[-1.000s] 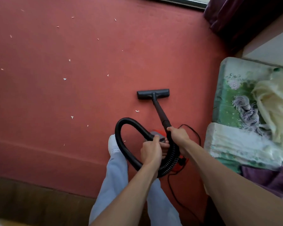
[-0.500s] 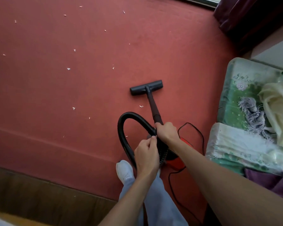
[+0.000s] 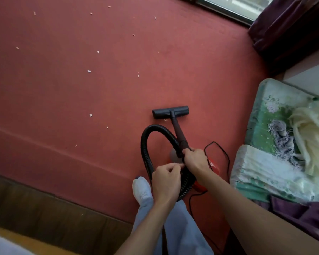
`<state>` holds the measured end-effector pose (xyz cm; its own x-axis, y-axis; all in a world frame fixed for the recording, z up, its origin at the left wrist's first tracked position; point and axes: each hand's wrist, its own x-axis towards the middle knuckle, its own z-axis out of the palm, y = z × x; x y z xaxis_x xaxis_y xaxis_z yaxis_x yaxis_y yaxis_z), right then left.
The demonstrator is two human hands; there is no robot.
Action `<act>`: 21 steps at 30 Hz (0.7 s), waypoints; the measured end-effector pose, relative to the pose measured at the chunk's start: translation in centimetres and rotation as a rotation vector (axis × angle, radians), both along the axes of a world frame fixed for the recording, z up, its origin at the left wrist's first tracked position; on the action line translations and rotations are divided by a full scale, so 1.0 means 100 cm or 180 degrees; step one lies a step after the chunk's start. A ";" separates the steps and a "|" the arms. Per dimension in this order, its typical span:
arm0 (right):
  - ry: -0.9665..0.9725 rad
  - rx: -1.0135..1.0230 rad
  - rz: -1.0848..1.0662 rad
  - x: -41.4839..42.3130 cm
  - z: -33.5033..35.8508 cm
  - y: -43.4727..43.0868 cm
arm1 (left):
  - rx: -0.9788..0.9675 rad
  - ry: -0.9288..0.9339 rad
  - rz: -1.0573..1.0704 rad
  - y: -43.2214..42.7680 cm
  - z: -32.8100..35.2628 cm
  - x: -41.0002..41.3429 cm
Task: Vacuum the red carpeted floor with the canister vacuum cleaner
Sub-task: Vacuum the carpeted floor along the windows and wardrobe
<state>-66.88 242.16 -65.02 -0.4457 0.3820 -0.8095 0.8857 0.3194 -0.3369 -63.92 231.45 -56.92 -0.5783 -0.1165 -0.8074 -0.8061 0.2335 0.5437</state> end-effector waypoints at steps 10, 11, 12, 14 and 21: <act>-0.0306 -0.0019 0.0077 0.050 0.003 -0.002 | 0.0122 0.0106 0.0024 -0.003 0.000 0.056; -0.0274 -0.0019 0.0118 0.050 -0.002 -0.002 | 0.0112 0.0110 0.0053 -0.002 -0.003 0.058; -0.0244 -0.0011 0.0167 0.050 -0.005 -0.001 | 0.0096 0.0124 0.0073 0.000 -0.006 0.060; -0.0181 0.0002 0.0348 0.045 -0.013 0.000 | 0.0082 0.0159 0.0144 0.004 -0.014 0.063; -0.0014 0.0110 0.0666 0.006 -0.033 0.007 | 0.0183 0.0169 0.0417 0.019 -0.034 0.041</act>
